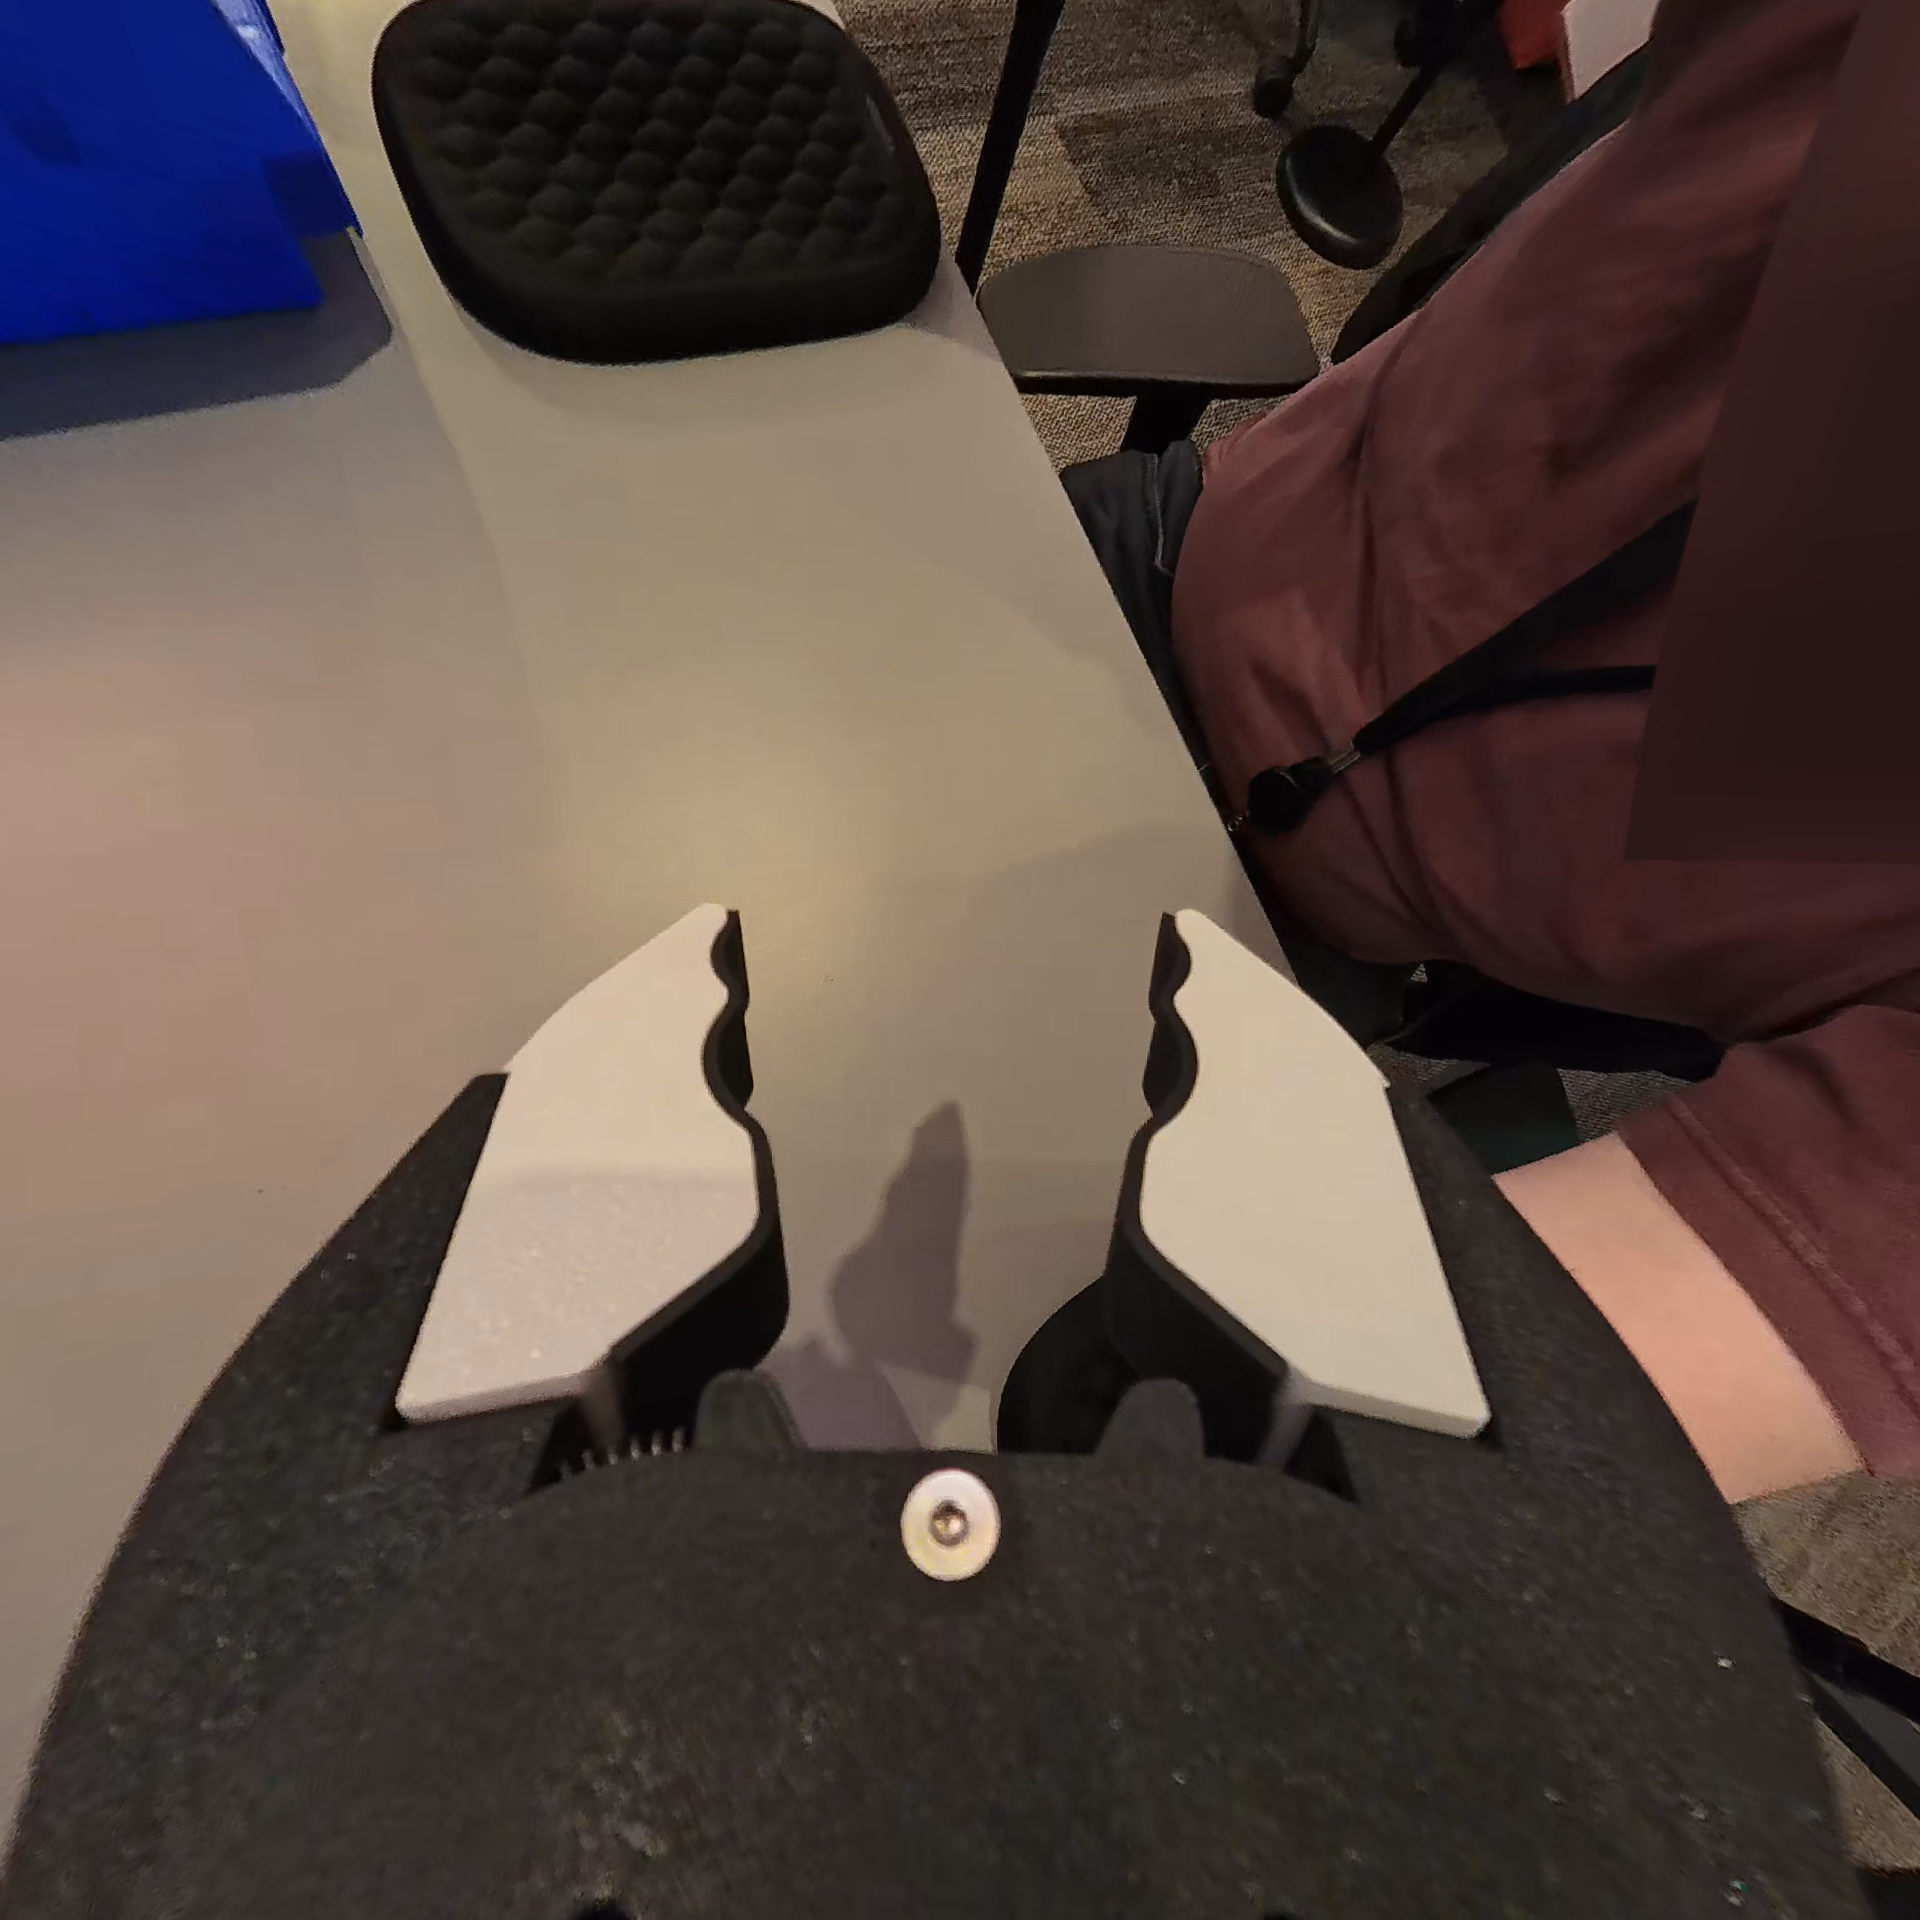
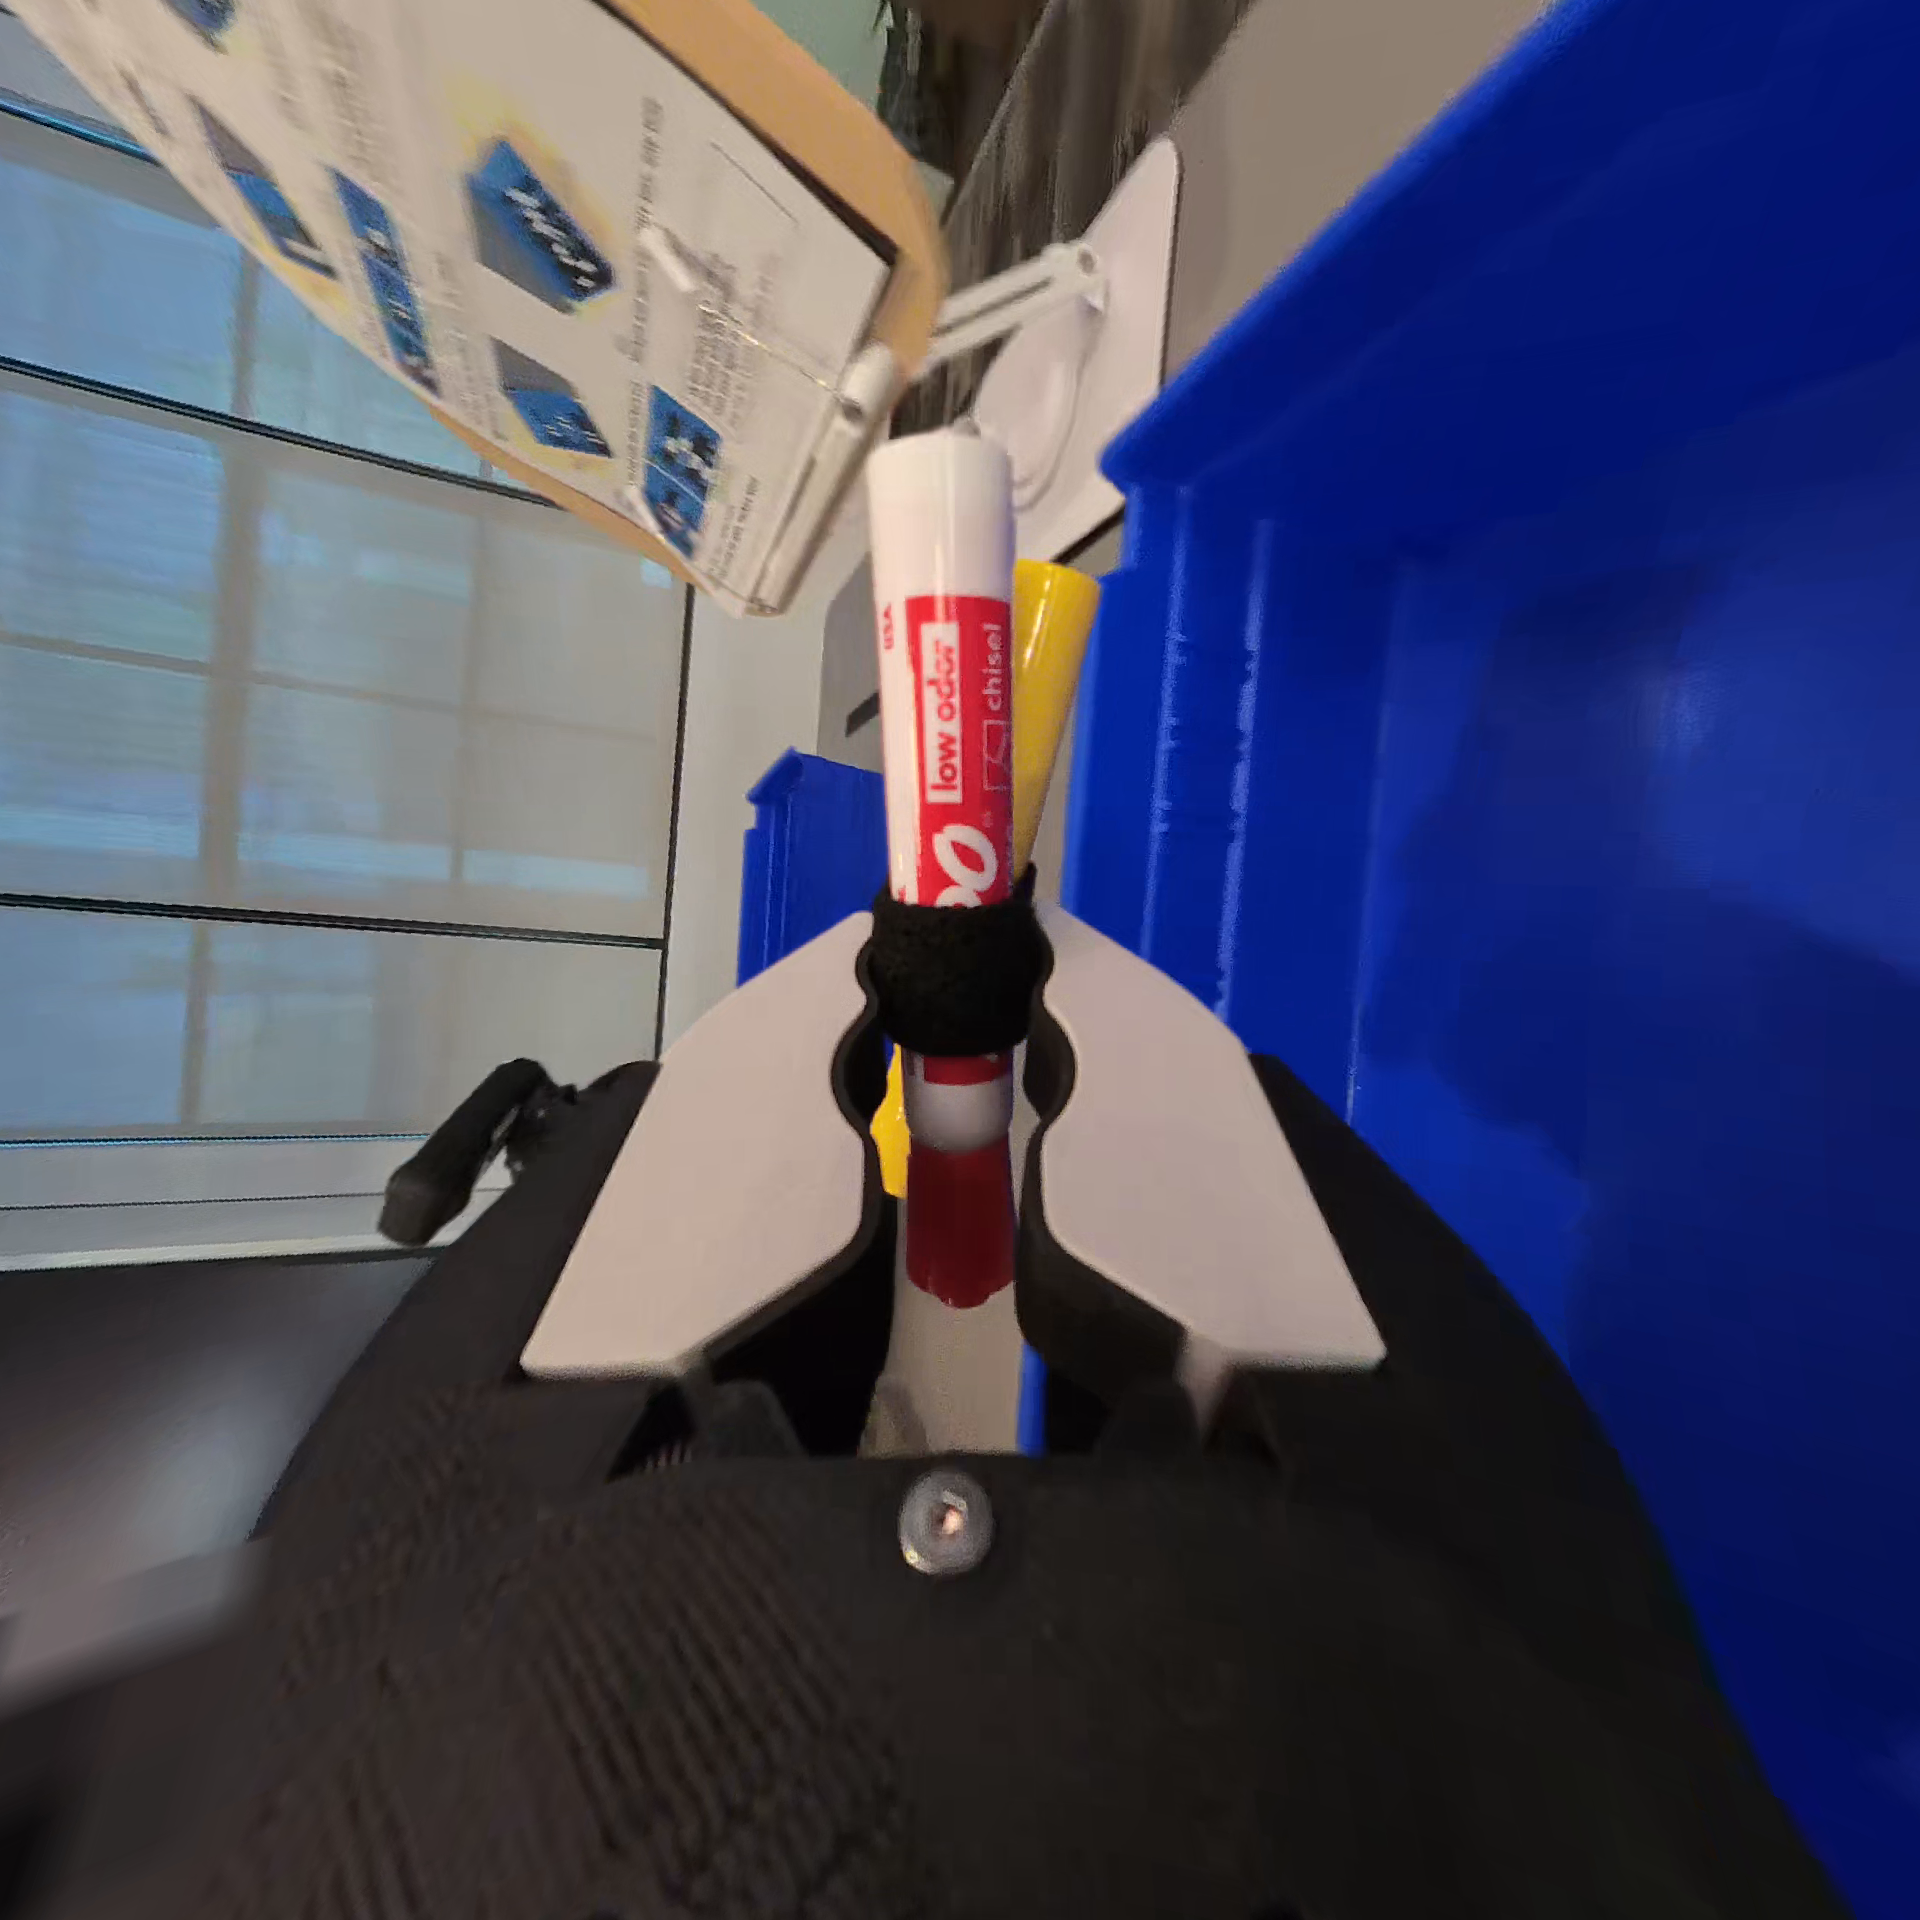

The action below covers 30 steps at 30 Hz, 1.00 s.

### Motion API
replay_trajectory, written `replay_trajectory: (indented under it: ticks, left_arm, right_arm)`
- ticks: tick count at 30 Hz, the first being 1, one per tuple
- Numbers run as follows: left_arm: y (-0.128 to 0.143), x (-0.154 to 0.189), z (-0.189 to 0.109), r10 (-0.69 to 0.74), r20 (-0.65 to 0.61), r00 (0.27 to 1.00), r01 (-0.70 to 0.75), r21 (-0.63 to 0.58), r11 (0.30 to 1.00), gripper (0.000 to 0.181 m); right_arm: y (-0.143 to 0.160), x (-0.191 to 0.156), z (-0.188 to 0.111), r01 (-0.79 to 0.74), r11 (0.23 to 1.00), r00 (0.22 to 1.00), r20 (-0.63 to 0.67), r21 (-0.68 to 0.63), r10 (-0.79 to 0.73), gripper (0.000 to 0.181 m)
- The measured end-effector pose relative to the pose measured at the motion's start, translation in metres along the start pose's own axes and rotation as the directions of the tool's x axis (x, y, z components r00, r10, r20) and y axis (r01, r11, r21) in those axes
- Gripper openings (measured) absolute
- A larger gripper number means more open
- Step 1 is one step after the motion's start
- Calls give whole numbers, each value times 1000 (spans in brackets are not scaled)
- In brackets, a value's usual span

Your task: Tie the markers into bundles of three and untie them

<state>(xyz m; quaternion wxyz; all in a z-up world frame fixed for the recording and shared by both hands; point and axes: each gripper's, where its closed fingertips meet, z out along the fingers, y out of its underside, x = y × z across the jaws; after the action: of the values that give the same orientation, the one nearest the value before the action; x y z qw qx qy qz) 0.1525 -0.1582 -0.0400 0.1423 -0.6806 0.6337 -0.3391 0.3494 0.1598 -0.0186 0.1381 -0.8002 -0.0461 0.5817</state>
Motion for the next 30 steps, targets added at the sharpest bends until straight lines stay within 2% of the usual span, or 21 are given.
replay_trajectory:
  ticks: [4,9,15,20,24,27,30]
  left_arm:
    - [3,-2,4,-13,-7,1000,13,-21,1000,75]
    - [4,-4,11,-22,-18,1000,21,-55,998,74]
    - [6,-6,22,-42,-40,998,38,-101,994,72]
    - [6,-5,27,-54,-74,996,45,-114,992,70]
    - [6,-7,29,-63,-81,995,53,-117,992,70]
    - [6,-8,30,-66,-82,994,56,-117,992,70]
    - [6,-8,31,-65,-85,994,55,-116,992,70]
  right_arm:
    - [7,37,32,-33,997,999,14,-68,34,24]
    - [9,82,48,5,992,994,-105,-125,-18,24]
    - [12,105,68,5,983,988,-149,-184,-33,23]
    - [9,112,71,10,981,985,-165,-195,-43,24]
    - [4,112,66,6,993,986,-162,-119,-25,24]
    - [-3,106,59,-15,999,994,-110,30,18,24]
    - [-7,111,54,-8,983,988,-149,182,35,23]
